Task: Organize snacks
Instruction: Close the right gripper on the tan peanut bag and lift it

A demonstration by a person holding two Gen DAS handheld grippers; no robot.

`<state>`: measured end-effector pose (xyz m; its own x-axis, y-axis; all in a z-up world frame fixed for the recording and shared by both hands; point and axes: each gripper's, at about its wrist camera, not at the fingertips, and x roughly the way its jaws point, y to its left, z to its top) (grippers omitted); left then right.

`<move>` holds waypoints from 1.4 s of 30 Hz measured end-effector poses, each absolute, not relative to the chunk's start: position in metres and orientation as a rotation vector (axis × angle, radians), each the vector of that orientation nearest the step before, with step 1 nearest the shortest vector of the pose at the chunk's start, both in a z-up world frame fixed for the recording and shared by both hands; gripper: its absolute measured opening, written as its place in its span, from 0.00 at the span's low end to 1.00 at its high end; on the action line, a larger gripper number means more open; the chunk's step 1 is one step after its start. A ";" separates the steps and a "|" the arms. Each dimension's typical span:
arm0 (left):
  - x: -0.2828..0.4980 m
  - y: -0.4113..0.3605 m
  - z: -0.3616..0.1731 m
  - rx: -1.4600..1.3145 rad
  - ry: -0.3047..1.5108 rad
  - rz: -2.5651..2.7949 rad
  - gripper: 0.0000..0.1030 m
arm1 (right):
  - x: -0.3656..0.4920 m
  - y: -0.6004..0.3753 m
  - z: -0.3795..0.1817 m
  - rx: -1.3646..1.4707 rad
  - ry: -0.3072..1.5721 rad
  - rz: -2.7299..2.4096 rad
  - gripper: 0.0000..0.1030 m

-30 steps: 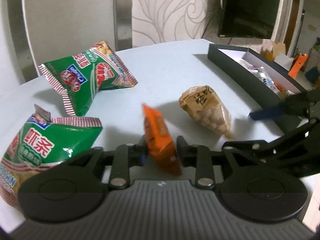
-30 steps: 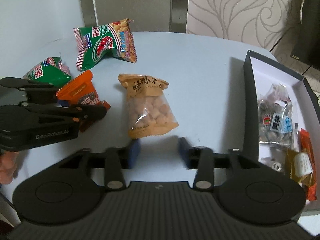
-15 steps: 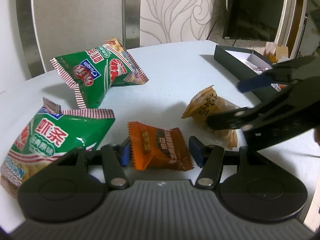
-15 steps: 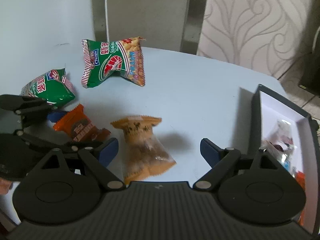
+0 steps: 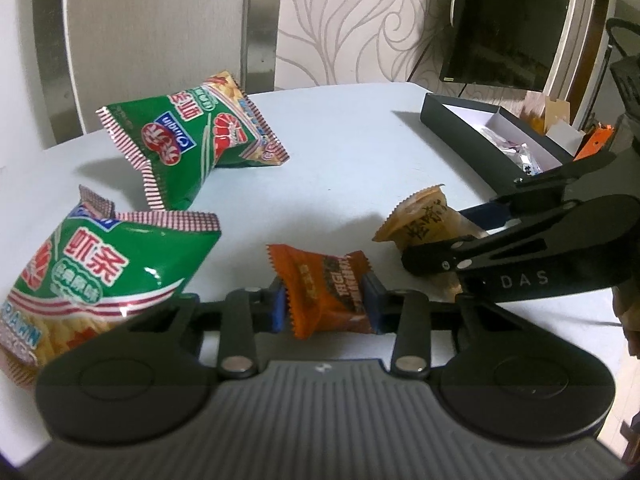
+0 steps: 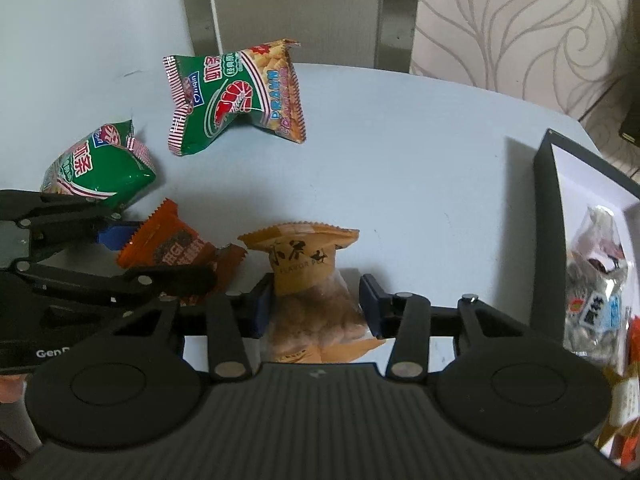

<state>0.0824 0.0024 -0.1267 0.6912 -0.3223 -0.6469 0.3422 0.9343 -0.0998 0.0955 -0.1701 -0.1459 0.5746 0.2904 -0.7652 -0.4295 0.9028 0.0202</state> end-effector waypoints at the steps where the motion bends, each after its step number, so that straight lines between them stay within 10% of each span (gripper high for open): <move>1: 0.082 0.001 -0.127 0.031 0.717 -0.373 0.38 | 0.094 -0.172 -0.145 -0.169 0.860 0.419 0.49; 23: 0.076 -0.014 -0.126 0.058 0.721 -0.379 0.36 | 0.066 -0.198 -0.136 -0.088 0.838 0.358 0.43; 32: 0.072 -0.011 -0.126 0.051 0.723 -0.369 0.36 | 0.080 -0.197 -0.153 -0.121 0.870 0.298 0.87; 37: 0.072 -0.011 -0.126 0.049 0.726 -0.366 0.36 | 0.082 -0.197 -0.154 -0.138 0.870 0.306 0.89; 40: 0.072 -0.011 -0.126 0.054 0.725 -0.365 0.36 | 0.079 -0.199 -0.147 -0.117 0.849 0.296 0.44; 42: 0.073 -0.012 -0.125 0.056 0.726 -0.363 0.36 | 0.078 -0.198 -0.145 -0.123 0.855 0.288 0.43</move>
<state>0.0726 -0.0122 -0.1253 0.6885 -0.3054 -0.6578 0.3436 0.9361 -0.0751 0.0781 -0.1984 -0.1446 0.6202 0.2011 -0.7582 -0.2989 0.9542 0.0086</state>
